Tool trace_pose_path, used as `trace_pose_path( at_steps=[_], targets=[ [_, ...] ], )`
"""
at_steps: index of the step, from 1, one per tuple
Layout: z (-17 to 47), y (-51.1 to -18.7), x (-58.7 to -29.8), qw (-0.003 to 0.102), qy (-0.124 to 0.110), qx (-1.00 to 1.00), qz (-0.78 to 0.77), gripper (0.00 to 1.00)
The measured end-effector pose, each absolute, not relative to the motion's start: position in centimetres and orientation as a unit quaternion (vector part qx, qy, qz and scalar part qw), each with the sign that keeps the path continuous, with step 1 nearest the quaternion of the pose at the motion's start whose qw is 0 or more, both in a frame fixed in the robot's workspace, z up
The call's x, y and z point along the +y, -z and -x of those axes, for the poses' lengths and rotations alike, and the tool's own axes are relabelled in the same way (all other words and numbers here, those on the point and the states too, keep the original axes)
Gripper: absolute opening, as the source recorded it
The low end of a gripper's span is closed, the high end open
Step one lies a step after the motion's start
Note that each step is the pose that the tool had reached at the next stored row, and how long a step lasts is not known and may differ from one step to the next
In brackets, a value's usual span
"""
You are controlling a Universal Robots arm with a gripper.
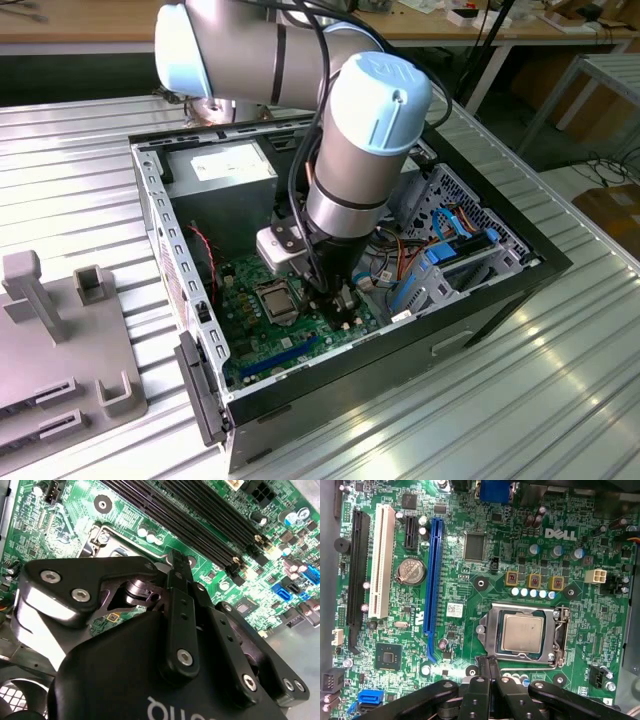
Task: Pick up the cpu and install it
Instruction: 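Install the first cpu locking lever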
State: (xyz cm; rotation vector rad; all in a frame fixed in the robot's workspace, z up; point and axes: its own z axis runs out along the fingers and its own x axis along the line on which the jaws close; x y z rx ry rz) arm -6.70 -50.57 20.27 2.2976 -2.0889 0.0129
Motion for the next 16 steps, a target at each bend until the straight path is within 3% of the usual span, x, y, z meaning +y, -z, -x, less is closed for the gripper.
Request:
trace_pose_path(
  at_steps=[16],
  targets=[
    [6.96,-20.62,-50.57,0.015,-0.002,-0.663,-0.749,0.11]
  ],
)
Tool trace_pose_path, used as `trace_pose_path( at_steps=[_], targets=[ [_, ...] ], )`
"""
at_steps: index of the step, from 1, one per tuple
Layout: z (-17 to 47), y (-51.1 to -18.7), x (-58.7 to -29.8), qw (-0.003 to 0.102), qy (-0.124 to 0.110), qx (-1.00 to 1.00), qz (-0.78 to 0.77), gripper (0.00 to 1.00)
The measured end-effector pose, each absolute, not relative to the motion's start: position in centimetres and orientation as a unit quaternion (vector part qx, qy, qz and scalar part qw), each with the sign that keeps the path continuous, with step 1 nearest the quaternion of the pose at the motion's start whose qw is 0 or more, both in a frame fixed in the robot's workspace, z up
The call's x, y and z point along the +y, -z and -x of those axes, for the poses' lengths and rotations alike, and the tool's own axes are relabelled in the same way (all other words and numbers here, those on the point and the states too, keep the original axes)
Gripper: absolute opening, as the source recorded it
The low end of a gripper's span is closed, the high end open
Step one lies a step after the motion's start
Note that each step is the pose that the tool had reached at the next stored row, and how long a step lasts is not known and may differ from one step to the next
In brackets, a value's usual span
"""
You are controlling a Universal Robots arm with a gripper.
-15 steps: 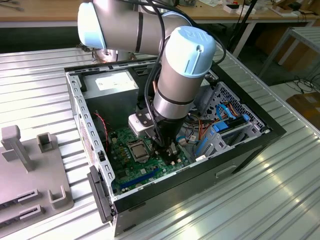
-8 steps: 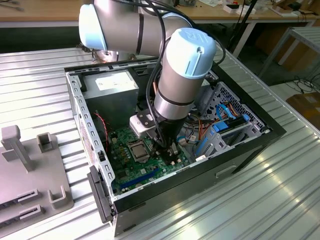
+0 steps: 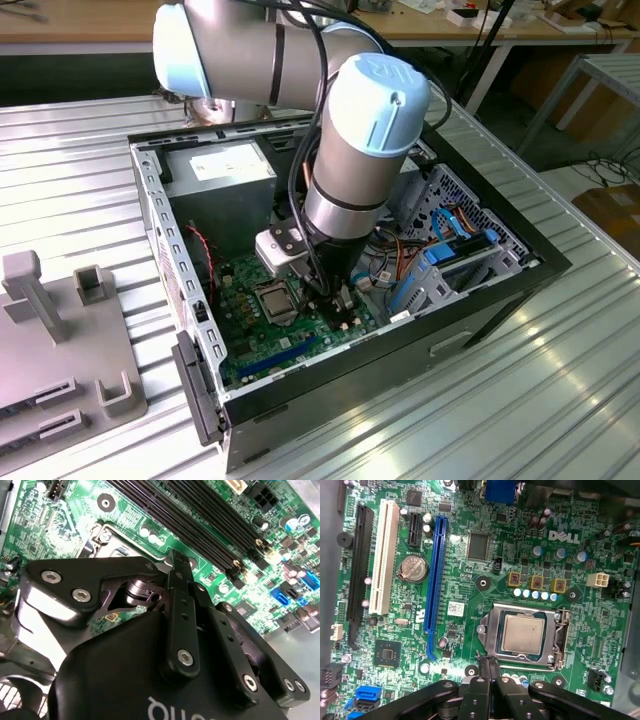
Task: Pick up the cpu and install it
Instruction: 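Install the first cpu locking lever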
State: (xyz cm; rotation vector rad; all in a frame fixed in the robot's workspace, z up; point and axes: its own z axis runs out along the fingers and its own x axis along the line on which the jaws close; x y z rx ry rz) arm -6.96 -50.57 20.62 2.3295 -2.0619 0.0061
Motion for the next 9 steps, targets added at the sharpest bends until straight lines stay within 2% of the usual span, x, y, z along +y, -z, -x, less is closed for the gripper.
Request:
trace_pose_path(
  at_steps=[9],
  targets=[
    [6.9,-22.9,-50.5,0.015,-0.002,-0.660,-0.751,0.11]
  ],
)
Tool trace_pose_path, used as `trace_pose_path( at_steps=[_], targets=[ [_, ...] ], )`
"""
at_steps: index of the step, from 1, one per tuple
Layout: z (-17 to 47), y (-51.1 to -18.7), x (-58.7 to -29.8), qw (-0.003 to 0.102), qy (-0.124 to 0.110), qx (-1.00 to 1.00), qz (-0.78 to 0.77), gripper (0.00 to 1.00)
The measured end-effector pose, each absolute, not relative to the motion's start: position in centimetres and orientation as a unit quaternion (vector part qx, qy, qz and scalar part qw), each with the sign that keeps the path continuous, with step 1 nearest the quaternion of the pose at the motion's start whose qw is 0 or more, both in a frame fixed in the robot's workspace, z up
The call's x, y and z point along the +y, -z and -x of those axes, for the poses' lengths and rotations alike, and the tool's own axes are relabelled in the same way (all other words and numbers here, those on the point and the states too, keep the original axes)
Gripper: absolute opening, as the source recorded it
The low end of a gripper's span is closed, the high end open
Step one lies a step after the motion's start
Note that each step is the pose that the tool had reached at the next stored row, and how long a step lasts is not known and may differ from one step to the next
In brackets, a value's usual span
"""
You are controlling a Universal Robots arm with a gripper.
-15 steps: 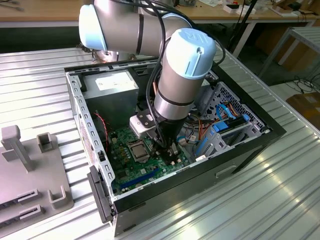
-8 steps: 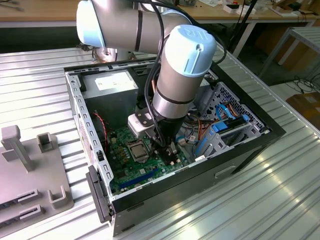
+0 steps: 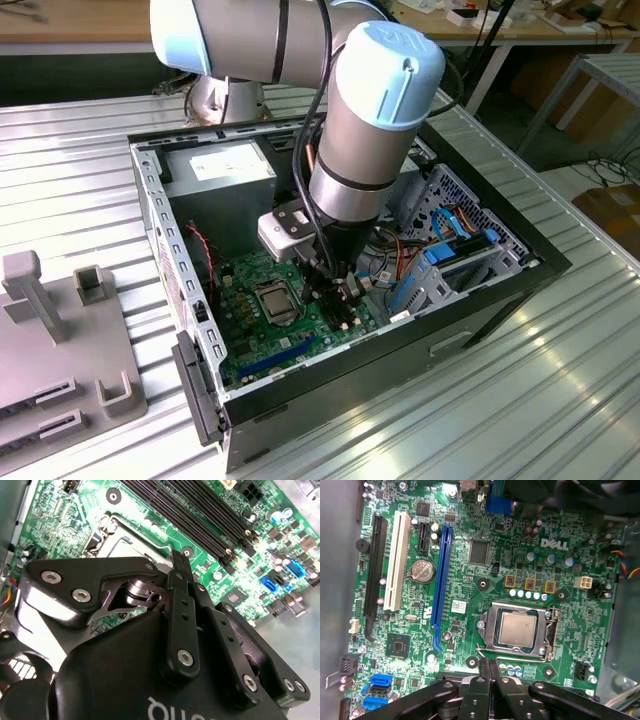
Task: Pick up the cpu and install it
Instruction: 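Install the first cpu locking lever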
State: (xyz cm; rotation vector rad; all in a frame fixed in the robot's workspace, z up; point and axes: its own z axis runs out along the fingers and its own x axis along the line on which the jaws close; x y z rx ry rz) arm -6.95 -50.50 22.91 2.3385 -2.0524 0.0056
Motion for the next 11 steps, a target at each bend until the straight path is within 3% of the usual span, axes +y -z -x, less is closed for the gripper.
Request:
trace_pose_path(
  at_steps=[11],
  targets=[
    [7.42,-23.00,-50.37,0.015,-0.002,-0.659,-0.752,0.11]
  ],
)
